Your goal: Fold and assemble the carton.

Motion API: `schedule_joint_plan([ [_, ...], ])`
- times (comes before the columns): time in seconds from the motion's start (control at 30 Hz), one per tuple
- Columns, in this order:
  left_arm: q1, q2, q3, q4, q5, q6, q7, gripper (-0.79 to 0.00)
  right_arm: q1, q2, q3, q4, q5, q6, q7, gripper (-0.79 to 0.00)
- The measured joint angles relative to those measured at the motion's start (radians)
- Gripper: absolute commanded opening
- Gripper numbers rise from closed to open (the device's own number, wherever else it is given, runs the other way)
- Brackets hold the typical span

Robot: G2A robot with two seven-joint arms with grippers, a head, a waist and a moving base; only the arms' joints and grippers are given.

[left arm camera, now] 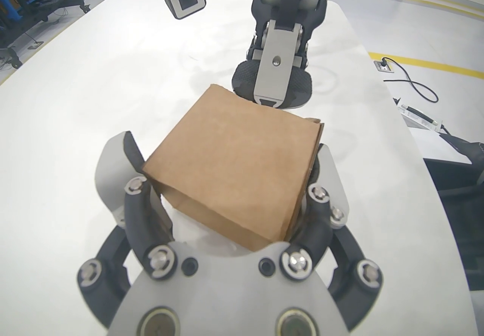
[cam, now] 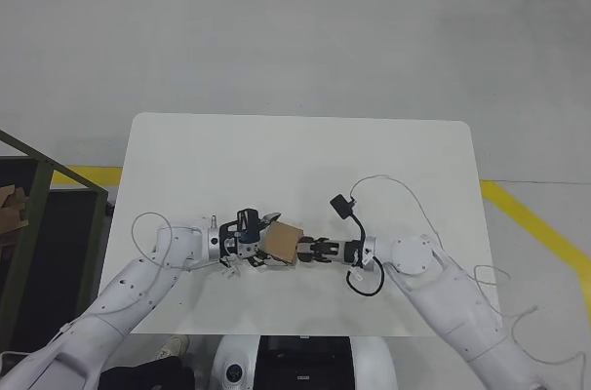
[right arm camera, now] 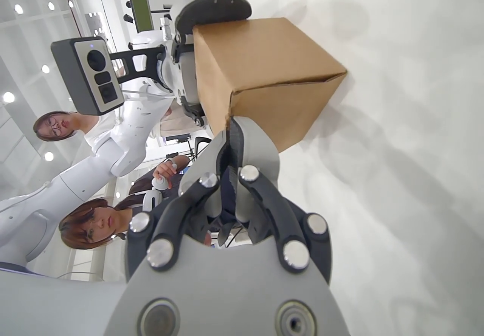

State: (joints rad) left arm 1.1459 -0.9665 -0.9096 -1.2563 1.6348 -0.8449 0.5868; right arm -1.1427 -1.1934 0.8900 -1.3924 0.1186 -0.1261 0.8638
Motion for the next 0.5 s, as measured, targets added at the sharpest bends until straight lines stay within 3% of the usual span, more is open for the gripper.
schedule_joint_plan([
  [0.1,-0.003,-0.001,0.001,0.006,0.001,0.003,0.001,-0.406,-0.003,0.003,0.012,-0.006,-0.004,-0.002,-0.001,-0.776],
  [0.2,-0.005,0.001,-0.007,0.013,0.001,0.006,0.005,-0.400,-0.018,0.012,0.037,-0.031,-0.018,0.005,-0.003,-0.668],
  [0.23,-0.005,0.003,-0.013,0.015,0.002,0.007,0.006,-0.394,-0.028,0.017,0.051,-0.047,-0.025,0.011,-0.002,-0.613],
  [0.27,-0.004,0.005,-0.018,0.015,0.003,0.008,0.008,-0.320,-0.037,0.021,0.063,-0.059,-0.030,0.015,-0.001,-0.557],
  [0.33,0.002,0.010,-0.033,0.010,0.005,0.007,0.013,0.000,-0.057,0.030,0.090,-0.087,-0.041,0.019,-0.001,-0.409],
  [0.4,0.012,0.017,-0.052,0.003,0.000,-0.005,0.024,0.000,-0.075,0.037,0.113,-0.107,-0.050,0.009,0.001,0.000],
  [0.5,0.028,0.028,-0.082,-0.015,-0.017,-0.029,0.046,0.000,-0.086,0.044,0.135,-0.117,-0.058,-0.024,0.006,0.000],
])
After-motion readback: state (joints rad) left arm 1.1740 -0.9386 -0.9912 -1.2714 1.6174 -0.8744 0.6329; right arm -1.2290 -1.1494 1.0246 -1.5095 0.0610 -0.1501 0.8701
